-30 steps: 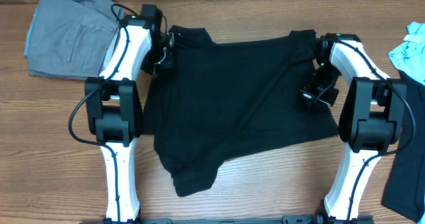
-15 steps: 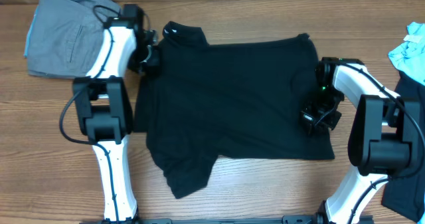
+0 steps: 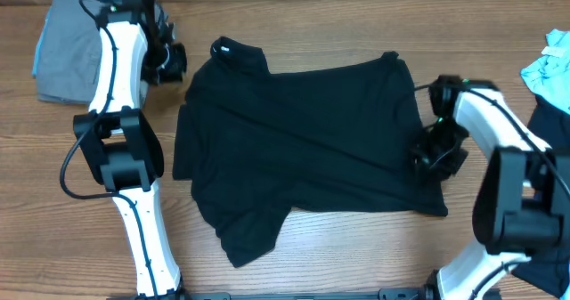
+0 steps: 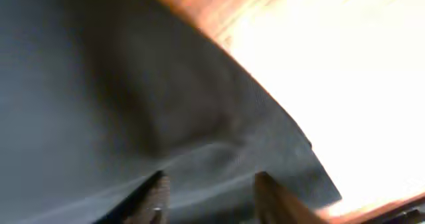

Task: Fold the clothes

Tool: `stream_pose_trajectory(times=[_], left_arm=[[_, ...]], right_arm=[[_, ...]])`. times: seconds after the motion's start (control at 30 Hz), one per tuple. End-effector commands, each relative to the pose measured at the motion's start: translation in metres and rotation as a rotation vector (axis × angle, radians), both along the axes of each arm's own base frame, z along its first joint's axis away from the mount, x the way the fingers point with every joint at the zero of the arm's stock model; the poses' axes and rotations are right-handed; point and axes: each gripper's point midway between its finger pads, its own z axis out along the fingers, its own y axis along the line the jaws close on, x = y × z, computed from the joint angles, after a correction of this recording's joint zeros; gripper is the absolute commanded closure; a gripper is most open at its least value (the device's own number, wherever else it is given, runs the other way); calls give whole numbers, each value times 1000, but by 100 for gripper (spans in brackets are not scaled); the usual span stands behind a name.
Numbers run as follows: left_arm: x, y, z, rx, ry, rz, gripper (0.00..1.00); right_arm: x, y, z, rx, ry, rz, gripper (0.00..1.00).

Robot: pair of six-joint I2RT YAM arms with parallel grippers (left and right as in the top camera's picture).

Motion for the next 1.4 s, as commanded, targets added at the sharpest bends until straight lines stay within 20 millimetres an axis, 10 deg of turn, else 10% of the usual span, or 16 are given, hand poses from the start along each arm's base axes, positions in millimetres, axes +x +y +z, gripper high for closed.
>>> stream_pose_trajectory(times=[0.0, 0.1, 0.2, 0.37, 0.53, 0.8, 0.97, 1.37], left_arm=[[-2, -41, 80, -63, -124, -72, 54], [-30, -65, 97, -86, -60, -114, 48], [-70, -95, 87, -88, 95, -173, 96], [-115, -140, 43, -72, 305, -242, 96], [-148, -180, 45, -13, 348, -294, 96], [-240, -198, 88, 280, 206, -279, 96], [-279, -184, 47, 311, 293, -235, 96], [-270, -141, -51, 140, 351, -101, 96]], right_arm=[[50, 7, 56, 54, -249, 111, 17], [90, 25, 78, 157, -424, 207, 15], [132, 42, 93, 247, -610, 251, 27], [164, 44, 87, 256, -701, 251, 62], [195, 43, 83, 245, -763, 257, 63], [242, 40, 52, 251, -664, 298, 64], [249, 43, 20, 262, -613, 305, 66], [235, 79, -30, 231, -487, 416, 75]])
